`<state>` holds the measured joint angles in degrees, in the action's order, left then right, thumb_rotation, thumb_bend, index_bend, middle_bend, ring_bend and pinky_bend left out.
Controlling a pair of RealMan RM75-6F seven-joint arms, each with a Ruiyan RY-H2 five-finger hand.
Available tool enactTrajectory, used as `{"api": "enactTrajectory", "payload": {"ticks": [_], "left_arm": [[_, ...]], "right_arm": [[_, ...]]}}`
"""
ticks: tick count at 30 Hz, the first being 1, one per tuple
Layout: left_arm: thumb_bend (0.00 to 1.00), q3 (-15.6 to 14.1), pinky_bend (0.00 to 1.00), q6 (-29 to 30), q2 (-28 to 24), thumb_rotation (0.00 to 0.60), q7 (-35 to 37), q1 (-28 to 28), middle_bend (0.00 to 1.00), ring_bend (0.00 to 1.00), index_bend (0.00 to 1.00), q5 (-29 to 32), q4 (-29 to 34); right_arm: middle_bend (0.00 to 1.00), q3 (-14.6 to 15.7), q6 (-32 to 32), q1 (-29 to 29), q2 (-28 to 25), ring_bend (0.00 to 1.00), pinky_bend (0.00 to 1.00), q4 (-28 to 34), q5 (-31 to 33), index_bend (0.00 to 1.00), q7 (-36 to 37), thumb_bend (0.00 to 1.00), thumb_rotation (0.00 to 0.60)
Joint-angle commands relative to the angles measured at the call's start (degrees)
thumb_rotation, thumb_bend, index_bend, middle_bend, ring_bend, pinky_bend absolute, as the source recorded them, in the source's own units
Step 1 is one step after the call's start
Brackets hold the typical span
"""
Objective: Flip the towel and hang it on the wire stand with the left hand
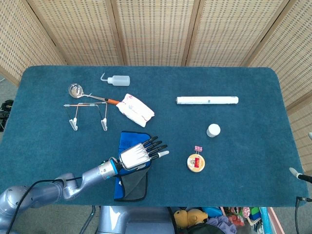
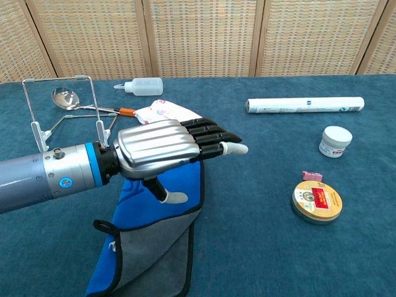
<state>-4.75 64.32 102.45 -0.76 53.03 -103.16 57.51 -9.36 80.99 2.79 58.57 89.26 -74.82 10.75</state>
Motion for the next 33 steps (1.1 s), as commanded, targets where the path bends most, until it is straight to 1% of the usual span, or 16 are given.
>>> {"api": "enactTrajectory", "payload": {"ticks": [1,2,3,4,5,8,10,12,18,21,27,33], "left_arm": [[0.29,-0.3,0.00,0.6,-4.0,0.600,-0.1,0.4,0.00,0.00,0.04,-0.7,4.5],[0.29,-0.7,0.00,0.5,-5.6,0.600,0.0,0.5,0.00,0.00,0.07,-1.0,6.2],[0.29,-1.5,0.00,0.3,-8.2,0.600,0.1,0.6,0.00,0.00,0.12,-1.5,8.7],[0.29,-3.9,0.00,0.5,-13.4,0.600,1.2,0.2,0.00,0.00,0.16,-2.7,12.7],[0.29,-5.0,0.00,0.4,-16.2,0.600,1.5,0.2,0.00,0.00,0.18,-3.4,15.0],[0.29,-6.7,0.00,-0.1,-20.6,0.600,1.7,0.1,0.00,0.00,0.24,-4.0,18.7],[0.29,-8.3,0.00,0.6,-23.4,0.600,1.9,-0.8,0.00,0.00,0.27,-4.8,20.2],[0.29,-9.7,0.00,1.2,-25.0,0.600,2.4,-1.7,0.00,0.00,0.29,-5.6,20.7],[0.29,-12.8,0.00,2.8,-25.4,0.600,4.7,-4.6,0.00,0.00,0.31,-7.6,18.4],[0.29,-13.6,0.00,3.8,-24.6,0.600,5.9,-6.0,0.00,0.00,0.31,-8.4,16.2],[0.29,-13.3,0.00,4.8,-21.8,0.600,7.7,-7.7,0.00,0.00,0.32,-8.8,12.8],[0.30,-12.5,0.00,4.2,-19.5,0.600,7.0,-8.3,0.00,0.00,0.33,-8.9,10.7]], "right_arm": [[0.00,0.0,0.0,0.0,-0.1,0.00,0.00,0.0,-0.1,0.00,0.2,0.00,0.600],[0.00,0.1,0.0,0.0,-0.1,0.00,0.00,0.0,-0.1,0.00,0.2,0.00,0.600],[0.00,0.0,0.0,-0.1,-0.2,0.00,0.00,0.1,-0.1,0.00,0.3,0.00,0.600],[0.00,0.0,0.1,-0.1,-0.3,0.00,0.00,0.1,-0.2,0.00,0.7,0.00,0.600],[0.00,0.1,0.2,-0.2,-0.3,0.00,0.00,0.2,-0.3,0.00,0.8,0.00,0.600],[0.00,0.1,0.3,-0.3,-0.4,0.00,0.00,0.2,-0.6,0.00,1.0,0.00,0.600],[0.00,0.2,0.4,-0.3,-0.4,0.00,0.00,0.2,-0.7,0.00,1.1,0.00,0.600],[0.00,0.3,0.5,-0.3,-0.5,0.00,0.00,0.3,-0.9,0.00,1.1,0.00,0.600],[0.00,0.4,0.6,-0.4,-0.6,0.00,0.00,0.4,-1.3,0.00,1.2,0.00,0.600],[0.00,0.5,0.7,-0.4,-0.6,0.00,0.00,0.5,-1.4,0.00,1.2,0.00,0.600],[0.00,0.6,0.8,-0.4,-0.6,0.00,0.00,0.6,-1.7,0.00,1.1,0.00,0.600],[0.00,0.6,0.8,-0.4,-0.6,0.00,0.00,0.6,-1.5,0.00,1.1,0.00,0.600]]}}
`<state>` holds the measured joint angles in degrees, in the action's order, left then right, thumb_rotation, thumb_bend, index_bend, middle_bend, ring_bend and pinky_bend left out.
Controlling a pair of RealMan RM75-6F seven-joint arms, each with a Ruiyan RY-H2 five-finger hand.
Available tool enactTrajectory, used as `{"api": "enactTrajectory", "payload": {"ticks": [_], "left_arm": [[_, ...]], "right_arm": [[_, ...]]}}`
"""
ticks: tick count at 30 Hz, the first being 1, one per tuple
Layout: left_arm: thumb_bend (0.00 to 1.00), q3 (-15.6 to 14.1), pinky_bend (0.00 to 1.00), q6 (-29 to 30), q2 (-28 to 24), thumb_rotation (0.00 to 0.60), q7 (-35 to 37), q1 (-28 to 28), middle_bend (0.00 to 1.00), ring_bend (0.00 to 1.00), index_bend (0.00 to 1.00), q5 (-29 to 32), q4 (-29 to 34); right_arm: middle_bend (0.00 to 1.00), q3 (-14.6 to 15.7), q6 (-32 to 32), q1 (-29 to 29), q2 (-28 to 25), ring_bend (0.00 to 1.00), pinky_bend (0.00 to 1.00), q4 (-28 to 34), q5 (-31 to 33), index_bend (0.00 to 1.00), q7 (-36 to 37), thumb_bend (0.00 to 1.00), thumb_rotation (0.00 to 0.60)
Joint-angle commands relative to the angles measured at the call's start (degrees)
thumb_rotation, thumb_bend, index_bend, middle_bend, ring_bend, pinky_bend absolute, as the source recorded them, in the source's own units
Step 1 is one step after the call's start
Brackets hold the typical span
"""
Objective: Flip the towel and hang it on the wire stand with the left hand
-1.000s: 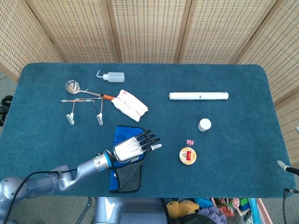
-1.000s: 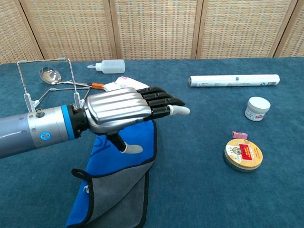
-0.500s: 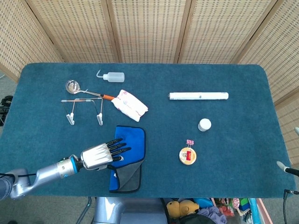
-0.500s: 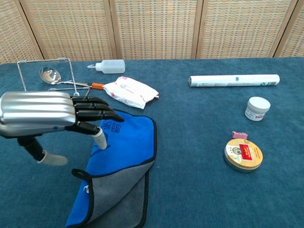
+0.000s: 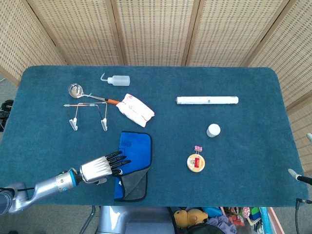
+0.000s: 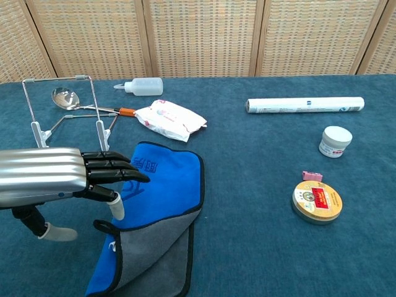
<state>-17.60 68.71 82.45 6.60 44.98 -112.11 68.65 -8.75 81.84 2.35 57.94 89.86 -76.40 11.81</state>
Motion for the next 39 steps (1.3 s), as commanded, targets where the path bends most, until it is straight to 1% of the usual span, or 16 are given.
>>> {"api": "enactTrajectory", "payload": {"ticks": [1,4,12,18,24,27,34,39], "left_arm": [[0.30,0.5,0.00,-0.3,0.8,0.600,-0.6,-0.3,0.00,0.00,0.34,0.1,-0.8],[0.30,1.5,0.00,-1.3,2.2,0.600,-1.4,-0.5,0.00,0.00,0.35,0.9,-1.9],[0.32,3.0,0.00,-4.2,4.4,0.600,-2.5,0.2,0.00,0.00,0.38,2.0,-2.4],[0.37,3.9,0.00,-5.9,5.4,0.600,-3.3,0.7,0.00,0.00,0.41,2.9,-1.9],[0.38,4.3,0.00,-6.5,5.6,0.600,-3.2,0.9,0.00,0.00,0.45,3.3,-1.6],[0.38,4.3,0.00,-6.7,5.6,0.600,-3.0,1.0,0.00,0.00,0.48,3.4,-1.5],[0.39,4.5,0.00,-6.0,5.5,0.600,-2.8,0.9,0.00,0.00,0.60,3.4,-1.1],[0.40,5.1,0.00,-5.3,5.1,0.600,-3.0,1.2,0.00,0.00,0.64,3.2,0.1]], "right_arm": [[0.00,0.0,0.0,0.0,0.0,0.00,0.00,0.0,0.1,0.00,0.0,0.00,0.600],[0.00,-0.1,-0.2,0.1,0.0,0.00,0.00,-0.1,0.3,0.00,0.1,0.00,0.600],[0.00,0.0,-0.7,0.3,0.2,0.00,0.00,-0.2,0.4,0.00,-0.4,0.00,0.600],[0.00,-0.1,-0.8,0.4,0.2,0.00,0.00,-0.3,0.7,0.00,-0.3,0.00,0.600],[0.00,-0.1,-1.1,0.5,0.2,0.00,0.00,-0.4,0.9,0.00,-0.2,0.00,0.600],[0.00,-0.1,-1.2,0.5,0.2,0.00,0.00,-0.4,0.8,0.00,-0.2,0.00,0.600],[0.00,-0.1,-1.1,0.5,0.2,0.00,0.00,-0.3,0.8,0.00,-0.3,0.00,0.600],[0.00,-0.1,-0.9,0.4,0.1,0.00,0.00,-0.3,0.7,0.00,-0.3,0.00,0.600]]}}
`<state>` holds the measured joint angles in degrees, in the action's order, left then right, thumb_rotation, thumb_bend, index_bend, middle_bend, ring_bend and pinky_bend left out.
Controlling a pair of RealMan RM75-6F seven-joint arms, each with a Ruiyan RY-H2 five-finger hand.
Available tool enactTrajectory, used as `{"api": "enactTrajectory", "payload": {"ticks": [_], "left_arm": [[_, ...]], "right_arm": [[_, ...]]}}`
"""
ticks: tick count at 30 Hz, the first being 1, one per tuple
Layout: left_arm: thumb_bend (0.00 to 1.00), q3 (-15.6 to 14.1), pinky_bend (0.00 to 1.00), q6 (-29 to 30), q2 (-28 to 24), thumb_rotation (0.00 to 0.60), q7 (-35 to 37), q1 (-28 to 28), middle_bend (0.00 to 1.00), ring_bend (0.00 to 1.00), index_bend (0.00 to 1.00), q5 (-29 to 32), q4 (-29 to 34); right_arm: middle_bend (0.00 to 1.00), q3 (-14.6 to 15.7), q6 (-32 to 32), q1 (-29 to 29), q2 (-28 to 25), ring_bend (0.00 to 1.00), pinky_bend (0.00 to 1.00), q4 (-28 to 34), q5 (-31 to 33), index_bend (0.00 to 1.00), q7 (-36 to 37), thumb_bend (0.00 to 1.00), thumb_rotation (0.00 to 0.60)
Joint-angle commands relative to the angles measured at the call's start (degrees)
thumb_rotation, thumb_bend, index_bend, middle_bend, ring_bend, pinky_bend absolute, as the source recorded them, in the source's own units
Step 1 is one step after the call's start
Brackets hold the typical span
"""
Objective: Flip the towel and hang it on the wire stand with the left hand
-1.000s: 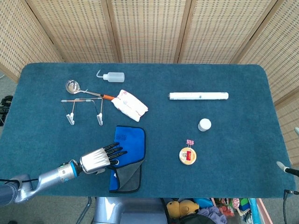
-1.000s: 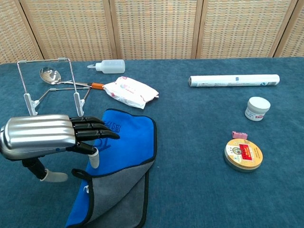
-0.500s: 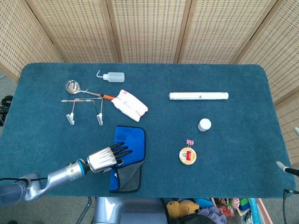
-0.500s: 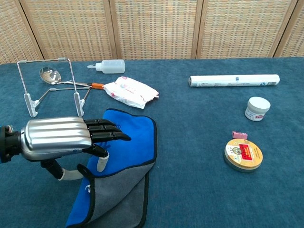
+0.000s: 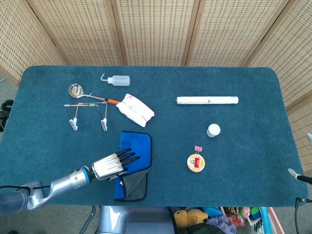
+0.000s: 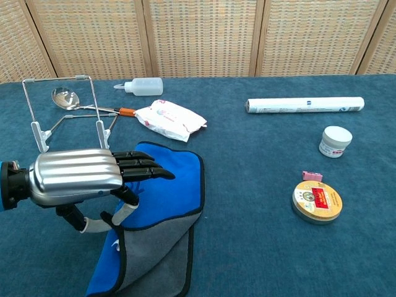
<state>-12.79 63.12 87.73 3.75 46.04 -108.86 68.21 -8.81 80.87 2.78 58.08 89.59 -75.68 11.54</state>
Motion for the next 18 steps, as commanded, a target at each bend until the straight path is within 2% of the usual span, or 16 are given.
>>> {"api": "enactTrajectory", "payload": {"ticks": [1,10,18], "left_arm": [[0.40,0.5,0.00,0.5,-0.2,0.600,-0.3,0.2,0.00,0.00,0.64,-0.1,1.0],[0.40,3.2,0.00,0.0,-0.6,0.600,-3.3,1.9,0.00,0.00,0.66,0.0,6.2],[0.40,5.0,0.00,-4.1,0.8,0.600,-7.4,4.7,0.00,0.00,0.65,-0.1,11.2]], "right_arm": [[0.00,0.0,0.1,0.0,0.0,0.00,0.00,0.1,0.0,0.00,0.1,0.00,0.600],[0.00,0.0,0.2,-0.2,-0.2,0.00,0.00,0.1,-0.1,0.00,0.5,0.00,0.600],[0.00,0.1,0.4,-0.3,-0.3,0.00,0.00,0.3,-0.3,0.00,0.4,0.00,0.600]]}}
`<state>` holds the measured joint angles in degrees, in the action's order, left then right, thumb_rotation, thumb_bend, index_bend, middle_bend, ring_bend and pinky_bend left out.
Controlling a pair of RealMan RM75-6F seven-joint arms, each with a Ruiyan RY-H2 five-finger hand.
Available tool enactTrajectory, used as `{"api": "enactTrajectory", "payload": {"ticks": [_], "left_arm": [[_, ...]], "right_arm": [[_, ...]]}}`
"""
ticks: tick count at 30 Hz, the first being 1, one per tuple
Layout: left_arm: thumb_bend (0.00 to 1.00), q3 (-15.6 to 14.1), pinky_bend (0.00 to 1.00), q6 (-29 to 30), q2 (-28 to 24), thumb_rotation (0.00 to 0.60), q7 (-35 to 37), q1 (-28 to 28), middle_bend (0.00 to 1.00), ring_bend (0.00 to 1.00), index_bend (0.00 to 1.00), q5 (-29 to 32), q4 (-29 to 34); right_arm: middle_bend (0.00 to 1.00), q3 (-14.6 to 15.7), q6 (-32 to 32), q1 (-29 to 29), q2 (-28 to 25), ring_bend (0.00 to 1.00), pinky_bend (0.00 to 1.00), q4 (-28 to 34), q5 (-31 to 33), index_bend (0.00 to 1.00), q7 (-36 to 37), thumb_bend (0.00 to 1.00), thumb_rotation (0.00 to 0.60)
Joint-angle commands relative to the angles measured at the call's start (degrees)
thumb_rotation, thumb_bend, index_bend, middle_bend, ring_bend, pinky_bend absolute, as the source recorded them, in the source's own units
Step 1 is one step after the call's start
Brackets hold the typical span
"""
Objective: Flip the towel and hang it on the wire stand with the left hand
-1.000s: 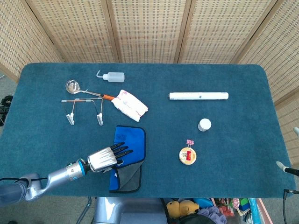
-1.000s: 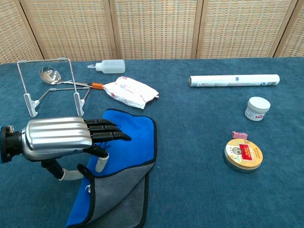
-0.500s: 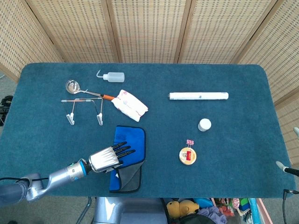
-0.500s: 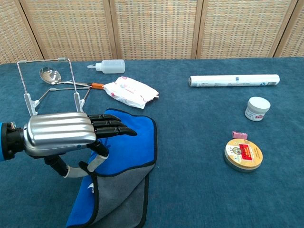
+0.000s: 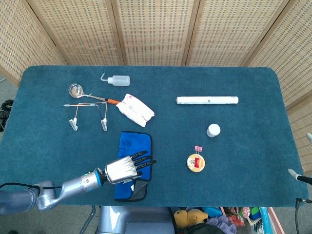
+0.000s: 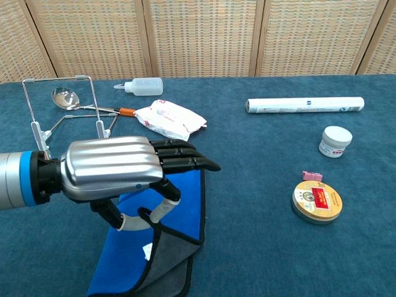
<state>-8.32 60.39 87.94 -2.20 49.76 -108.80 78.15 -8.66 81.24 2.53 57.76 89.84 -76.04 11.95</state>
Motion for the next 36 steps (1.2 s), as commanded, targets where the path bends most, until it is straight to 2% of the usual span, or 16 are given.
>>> {"api": "enactTrajectory", "payload": {"ticks": [1,3,4,6,7,8,9,10,18,22,26,29,33,34,36], "left_arm": [[0.40,0.6,0.00,-2.1,1.0,0.600,-2.3,1.3,0.00,0.00,0.65,-0.4,1.9],[0.40,0.9,0.00,-3.2,1.4,0.600,-3.6,1.8,0.00,0.00,0.63,-0.2,2.7],[0.39,1.0,0.00,-3.7,1.6,0.600,-4.3,1.9,0.00,0.00,0.58,-0.2,2.9],[0.38,1.0,0.00,-4.5,2.1,0.600,-5.7,2.1,0.00,0.00,0.37,-0.1,3.2],[0.37,1.1,0.00,-4.8,2.2,0.600,-6.1,2.1,0.00,0.00,0.20,0.1,3.4],[0.35,1.2,0.00,-4.9,2.3,0.600,-6.4,2.0,0.00,0.00,0.09,0.4,3.6],[0.34,1.3,0.00,-4.9,2.4,0.600,-6.5,1.9,0.00,0.00,0.02,0.6,3.8],[0.34,1.4,0.00,-4.8,2.5,0.600,-6.6,1.8,0.00,0.00,0.00,0.9,4.0],[0.33,3.7,0.00,-2.7,1.8,0.600,-6.5,1.2,0.00,0.00,0.00,2.9,5.6],[0.33,7.6,0.00,-3.6,-1.1,0.600,-9.1,0.6,0.00,0.00,0.00,8.8,7.8],[0.32,12.3,0.00,-7.4,-3.6,0.600,-18.0,-1.0,0.00,0.00,0.11,21.0,11.0],[0.32,15.0,0.00,-9.6,-4.3,0.600,-24.2,-1.4,0.00,0.00,0.14,30.3,12.8],[0.33,17.5,0.00,-12.0,-4.4,0.600,-33.1,-0.2,0.00,0.00,0.15,45.2,14.1],[0.33,18.2,0.00,-12.1,-3.9,0.600,-35.7,0.6,0.00,0.00,0.16,50.5,13.8],[0.33,18.7,0.00,-11.3,-3.0,0.600,-38.6,1.7,0.00,0.00,0.17,55.5,13.6]], "right_arm": [[0.00,0.0,0.0,-0.1,-0.1,0.00,0.00,0.0,0.1,0.00,0.1,0.00,0.600],[0.00,-0.1,0.0,-0.1,-0.1,0.00,0.00,0.0,0.2,0.00,0.3,0.00,0.600],[0.00,-0.1,-0.1,-0.1,-0.2,0.00,0.00,0.0,0.2,0.00,0.3,0.00,0.600],[0.00,0.0,-0.3,-0.1,-0.3,0.00,0.00,0.0,0.3,0.00,0.5,0.00,0.600],[0.00,0.0,-0.3,-0.1,-0.3,0.00,0.00,0.0,0.3,0.00,0.5,0.00,0.600],[0.00,0.0,-0.3,-0.1,-0.3,0.00,0.00,-0.1,0.3,0.00,0.6,0.00,0.600],[0.00,0.0,-0.4,-0.1,-0.3,0.00,0.00,-0.1,0.3,0.00,0.6,0.00,0.600],[0.00,0.0,-0.4,-0.1,-0.3,0.00,0.00,-0.1,0.3,0.00,0.6,0.00,0.600],[0.00,0.1,-0.3,-0.1,-0.3,0.00,0.00,0.0,0.1,0.00,0.5,0.00,0.600],[0.00,0.3,-0.4,0.0,-0.2,0.00,0.00,0.1,-0.1,0.00,0.1,0.00,0.600],[0.00,0.3,-0.5,0.1,-0.2,0.00,0.00,0.1,-0.1,0.00,0.0,0.00,0.600],[0.00,0.4,-0.7,0.2,-0.1,0.00,0.00,0.2,-0.2,0.00,-0.1,0.00,0.600],[0.00,0.4,-0.8,0.3,-0.1,0.00,0.00,0.2,-0.2,0.00,-0.4,0.00,0.600],[0.00,0.4,-0.9,0.3,0.0,0.00,0.00,0.2,-0.1,0.00,-0.5,0.00,0.600],[0.00,0.4,-1.0,0.4,0.0,0.00,0.00,0.2,-0.1,0.00,-0.6,0.00,0.600]]}}
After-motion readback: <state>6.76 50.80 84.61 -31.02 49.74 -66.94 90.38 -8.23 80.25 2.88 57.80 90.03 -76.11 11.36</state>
